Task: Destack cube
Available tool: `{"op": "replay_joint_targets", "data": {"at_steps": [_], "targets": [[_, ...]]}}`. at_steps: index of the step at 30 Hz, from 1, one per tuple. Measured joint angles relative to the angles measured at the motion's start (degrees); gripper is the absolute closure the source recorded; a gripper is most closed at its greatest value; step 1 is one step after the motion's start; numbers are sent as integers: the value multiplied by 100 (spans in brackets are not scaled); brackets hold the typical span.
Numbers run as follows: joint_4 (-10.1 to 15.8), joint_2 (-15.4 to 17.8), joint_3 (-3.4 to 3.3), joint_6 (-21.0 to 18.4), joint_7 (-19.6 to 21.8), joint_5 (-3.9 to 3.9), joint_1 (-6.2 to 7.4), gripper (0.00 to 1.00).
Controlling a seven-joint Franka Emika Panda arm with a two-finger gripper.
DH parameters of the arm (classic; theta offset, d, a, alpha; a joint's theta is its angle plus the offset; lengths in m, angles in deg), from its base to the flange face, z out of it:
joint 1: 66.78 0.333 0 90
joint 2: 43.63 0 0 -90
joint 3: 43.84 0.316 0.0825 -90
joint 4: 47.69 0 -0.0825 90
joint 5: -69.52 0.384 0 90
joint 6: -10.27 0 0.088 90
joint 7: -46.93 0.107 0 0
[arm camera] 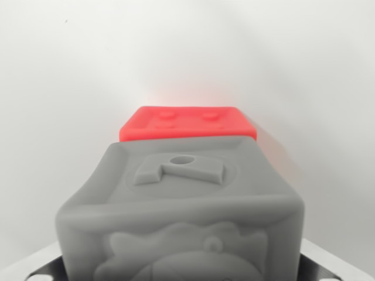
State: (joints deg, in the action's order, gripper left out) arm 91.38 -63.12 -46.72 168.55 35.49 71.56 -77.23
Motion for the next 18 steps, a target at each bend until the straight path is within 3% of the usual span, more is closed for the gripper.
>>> {"op": "replay_joint_targets", "data": {"at_steps": [18], "targets": [[3, 39, 0, -34, 1, 0, 1, 100]]}}
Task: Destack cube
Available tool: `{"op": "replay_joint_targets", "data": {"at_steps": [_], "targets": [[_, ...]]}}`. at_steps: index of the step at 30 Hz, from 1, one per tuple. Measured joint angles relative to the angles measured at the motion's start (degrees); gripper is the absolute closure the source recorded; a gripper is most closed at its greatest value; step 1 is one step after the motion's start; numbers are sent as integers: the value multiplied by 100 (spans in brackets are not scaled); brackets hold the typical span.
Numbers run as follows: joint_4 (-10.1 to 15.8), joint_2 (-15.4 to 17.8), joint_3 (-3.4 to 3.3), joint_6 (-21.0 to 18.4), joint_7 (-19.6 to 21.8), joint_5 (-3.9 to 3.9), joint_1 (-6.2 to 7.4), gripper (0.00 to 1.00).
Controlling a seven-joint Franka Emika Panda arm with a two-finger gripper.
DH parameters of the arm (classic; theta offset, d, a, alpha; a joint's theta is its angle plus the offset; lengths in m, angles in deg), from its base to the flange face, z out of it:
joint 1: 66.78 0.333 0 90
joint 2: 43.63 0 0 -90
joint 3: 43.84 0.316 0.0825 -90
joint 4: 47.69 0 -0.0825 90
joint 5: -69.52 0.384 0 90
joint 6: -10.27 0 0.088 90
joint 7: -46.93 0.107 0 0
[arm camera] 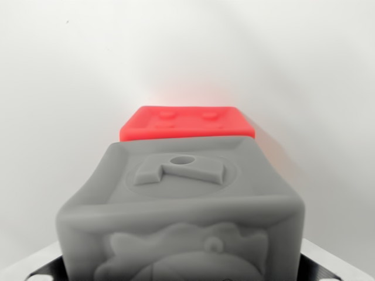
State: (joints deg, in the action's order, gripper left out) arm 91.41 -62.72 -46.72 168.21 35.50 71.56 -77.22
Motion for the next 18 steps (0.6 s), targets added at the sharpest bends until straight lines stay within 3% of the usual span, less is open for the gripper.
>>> {"op": "replay_joint_targets", "data": {"at_steps": [18], "targets": [[51, 528, -30, -454, 18, -26, 18, 100]]}}
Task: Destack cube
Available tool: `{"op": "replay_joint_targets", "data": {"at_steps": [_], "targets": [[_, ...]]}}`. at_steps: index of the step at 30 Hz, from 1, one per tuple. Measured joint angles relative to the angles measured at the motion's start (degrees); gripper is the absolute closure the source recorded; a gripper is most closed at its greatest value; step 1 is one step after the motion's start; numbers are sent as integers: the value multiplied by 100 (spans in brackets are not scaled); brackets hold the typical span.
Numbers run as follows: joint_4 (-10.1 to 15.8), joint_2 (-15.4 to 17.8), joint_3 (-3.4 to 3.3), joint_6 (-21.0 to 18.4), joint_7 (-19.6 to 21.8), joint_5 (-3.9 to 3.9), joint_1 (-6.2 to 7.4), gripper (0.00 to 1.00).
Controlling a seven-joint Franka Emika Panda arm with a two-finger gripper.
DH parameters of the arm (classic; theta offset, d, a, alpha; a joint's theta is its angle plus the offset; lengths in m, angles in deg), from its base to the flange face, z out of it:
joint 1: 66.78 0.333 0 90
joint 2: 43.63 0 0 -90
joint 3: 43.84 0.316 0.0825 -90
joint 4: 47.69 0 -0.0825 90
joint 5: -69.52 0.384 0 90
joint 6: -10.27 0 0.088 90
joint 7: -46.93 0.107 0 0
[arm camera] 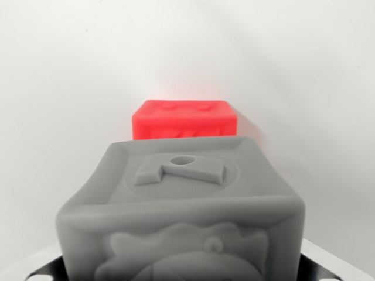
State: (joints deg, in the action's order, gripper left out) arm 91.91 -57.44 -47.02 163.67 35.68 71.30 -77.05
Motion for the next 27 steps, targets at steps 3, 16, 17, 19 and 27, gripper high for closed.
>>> {"op": "replay_joint_targets", "data": {"at_steps": [3, 16, 17, 19, 27], "targets": [[6, 140, -6, -122, 8, -13, 4, 100], [22, 460, -14, -433, 236, -41, 29, 100], [27, 452, -14, -430, 285, -41, 37, 100], [39, 449, -14, -425, 374, -41, 52, 100], [74, 449, -14, -395, 698, -41, 94, 100]]}}
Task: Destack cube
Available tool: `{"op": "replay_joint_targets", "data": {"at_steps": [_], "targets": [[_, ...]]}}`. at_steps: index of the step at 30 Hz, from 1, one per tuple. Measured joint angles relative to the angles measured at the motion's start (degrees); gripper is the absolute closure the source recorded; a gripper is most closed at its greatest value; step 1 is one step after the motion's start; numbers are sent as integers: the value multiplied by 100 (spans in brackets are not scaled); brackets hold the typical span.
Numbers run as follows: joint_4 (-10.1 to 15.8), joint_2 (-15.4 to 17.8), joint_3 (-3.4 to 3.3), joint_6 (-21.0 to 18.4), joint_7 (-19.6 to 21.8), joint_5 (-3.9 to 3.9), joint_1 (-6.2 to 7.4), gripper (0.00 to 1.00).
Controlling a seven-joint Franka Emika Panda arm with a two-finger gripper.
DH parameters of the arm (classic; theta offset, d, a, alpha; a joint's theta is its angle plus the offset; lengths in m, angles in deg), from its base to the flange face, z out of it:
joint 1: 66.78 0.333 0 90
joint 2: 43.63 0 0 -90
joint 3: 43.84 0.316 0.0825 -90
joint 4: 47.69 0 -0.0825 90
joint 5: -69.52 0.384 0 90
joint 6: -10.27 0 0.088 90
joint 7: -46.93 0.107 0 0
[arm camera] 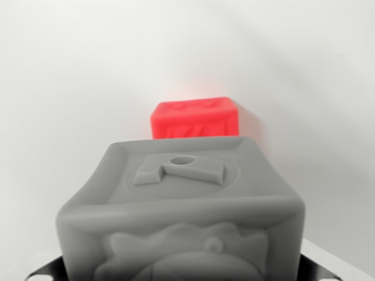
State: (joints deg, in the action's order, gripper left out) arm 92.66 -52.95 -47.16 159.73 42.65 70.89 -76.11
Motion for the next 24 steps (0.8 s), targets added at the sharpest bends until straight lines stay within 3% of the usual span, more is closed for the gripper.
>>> {"op": "replay_joint_targets", "data": {"at_steps": [24], "targets": [[97, -39, 0, 138, 1034, 0, 144, 100]]}}
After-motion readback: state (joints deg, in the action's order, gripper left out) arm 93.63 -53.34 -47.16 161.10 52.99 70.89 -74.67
